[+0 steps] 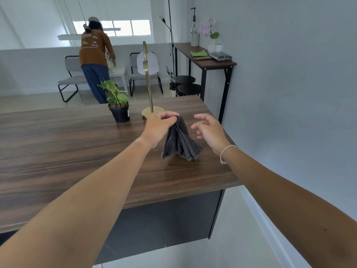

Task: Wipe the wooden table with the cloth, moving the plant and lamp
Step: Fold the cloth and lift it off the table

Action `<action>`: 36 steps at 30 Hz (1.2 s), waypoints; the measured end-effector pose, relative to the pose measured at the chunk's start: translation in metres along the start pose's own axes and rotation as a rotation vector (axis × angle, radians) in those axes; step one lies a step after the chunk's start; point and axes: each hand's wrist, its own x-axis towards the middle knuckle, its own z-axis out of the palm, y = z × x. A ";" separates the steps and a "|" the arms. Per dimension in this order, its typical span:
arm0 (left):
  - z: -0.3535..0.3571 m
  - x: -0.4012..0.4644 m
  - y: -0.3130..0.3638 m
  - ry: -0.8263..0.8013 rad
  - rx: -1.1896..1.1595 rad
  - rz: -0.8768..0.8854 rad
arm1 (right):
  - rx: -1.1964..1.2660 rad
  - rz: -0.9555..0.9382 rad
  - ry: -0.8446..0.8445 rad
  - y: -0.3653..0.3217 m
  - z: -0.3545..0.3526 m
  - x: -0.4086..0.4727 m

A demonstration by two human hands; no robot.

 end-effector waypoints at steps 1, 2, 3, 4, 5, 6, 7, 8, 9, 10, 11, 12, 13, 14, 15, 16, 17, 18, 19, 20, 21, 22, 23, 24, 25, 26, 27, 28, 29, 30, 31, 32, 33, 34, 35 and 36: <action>-0.005 0.001 0.005 -0.021 -0.002 0.008 | -0.066 -0.023 0.018 0.001 -0.004 0.002; -0.009 0.001 0.011 -0.045 0.004 0.017 | -0.145 -0.053 0.017 0.002 -0.008 0.003; -0.014 0.001 0.016 -0.069 0.020 0.026 | -0.231 -0.076 -0.008 0.002 -0.012 0.004; -0.017 0.001 0.022 -0.091 0.037 0.033 | -0.312 -0.086 -0.052 0.002 -0.014 0.004; -0.020 0.001 0.027 -0.106 0.048 0.035 | -0.375 -0.083 -0.109 0.003 -0.015 0.003; -0.022 0.000 0.032 -0.117 0.045 0.031 | -0.412 -0.067 -0.171 0.004 -0.015 0.003; -0.025 0.000 0.035 -0.124 0.036 0.025 | -0.429 -0.040 -0.234 0.006 -0.014 0.002; -0.027 0.000 0.038 -0.128 0.022 0.022 | -0.432 -0.003 -0.296 0.008 -0.012 0.000; -0.029 0.000 0.039 -0.128 0.015 0.022 | -0.429 0.033 -0.348 0.011 -0.009 -0.002; -0.031 0.000 0.040 -0.127 0.010 0.024 | -0.421 0.052 -0.384 0.014 -0.006 -0.004; -0.033 0.000 0.041 -0.125 0.014 0.027 | -0.404 0.048 -0.397 0.017 -0.002 -0.006; -0.035 -0.001 0.042 -0.123 0.016 0.027 | -0.376 0.025 -0.397 0.019 0.001 -0.008; -0.036 -0.002 0.042 -0.123 0.018 0.026 | -0.345 -0.007 -0.388 0.021 0.004 -0.010; -0.037 -0.004 0.042 -0.127 0.010 0.026 | -0.325 -0.034 -0.373 0.022 0.007 -0.011; -0.039 -0.005 0.041 -0.125 0.003 0.024 | -0.318 -0.055 -0.352 0.023 0.010 -0.012; -0.040 -0.006 0.041 -0.124 -0.010 0.022 | -0.320 -0.078 -0.322 0.023 0.012 -0.011; -0.042 -0.006 0.041 -0.116 -0.018 0.018 | -0.322 -0.102 -0.289 0.024 0.012 -0.010; -0.044 -0.007 0.040 -0.108 -0.030 0.012 | -0.315 -0.127 -0.257 0.023 0.012 -0.010; -0.046 -0.007 0.041 -0.095 -0.041 0.004 | -0.307 -0.151 -0.226 0.022 0.009 -0.009; -0.049 -0.008 0.040 -0.083 -0.055 -0.003 | -0.290 -0.175 -0.200 0.020 0.006 -0.008; -0.053 -0.008 0.039 -0.073 -0.066 -0.009 | -0.269 -0.185 -0.176 0.016 0.002 -0.009; -0.056 -0.009 0.038 -0.065 -0.081 -0.014 | -0.241 -0.192 -0.152 0.012 -0.003 -0.008; -0.060 -0.009 0.035 -0.058 -0.092 -0.021 | -0.211 -0.203 -0.125 0.007 -0.008 -0.007; -0.062 -0.011 0.032 -0.056 -0.100 -0.030 | -0.184 -0.217 -0.104 0.002 -0.013 -0.006; -0.064 -0.012 0.028 -0.057 -0.100 -0.040 | -0.171 -0.226 -0.097 -0.002 -0.017 -0.004; -0.064 -0.014 0.025 -0.062 -0.107 -0.049 | -0.175 -0.231 -0.122 -0.007 -0.021 -0.002; -0.064 -0.014 0.021 -0.064 -0.119 -0.059 | -0.202 -0.238 -0.178 -0.013 -0.025 -0.001; -0.062 -0.015 0.019 -0.062 -0.143 -0.066 | -0.239 -0.241 -0.253 -0.018 -0.028 0.000; -0.060 -0.014 0.018 -0.050 -0.166 -0.071 | -0.282 -0.230 -0.323 -0.021 -0.031 0.001; -0.058 -0.013 0.018 -0.035 -0.194 -0.074 | -0.324 -0.212 -0.383 -0.023 -0.033 0.001; -0.056 -0.010 0.018 -0.023 -0.207 -0.078 | -0.376 -0.196 -0.430 -0.025 -0.034 -0.001; -0.055 -0.007 0.018 -0.021 -0.204 -0.082 | -0.434 -0.175 -0.464 -0.025 -0.035 -0.003; -0.053 -0.005 0.018 -0.032 -0.185 -0.083 | -0.510 -0.153 -0.494 -0.021 -0.035 -0.004; -0.051 -0.003 0.018 -0.052 -0.161 -0.083 | -0.600 -0.137 -0.528 -0.017 -0.034 -0.006; -0.050 -0.002 0.017 -0.070 -0.133 -0.080 | -0.695 -0.134 -0.560 -0.012 -0.033 -0.006; -0.049 -0.001 0.017 -0.079 -0.113 -0.078 | -0.767 -0.153 -0.567 -0.010 -0.033 -0.007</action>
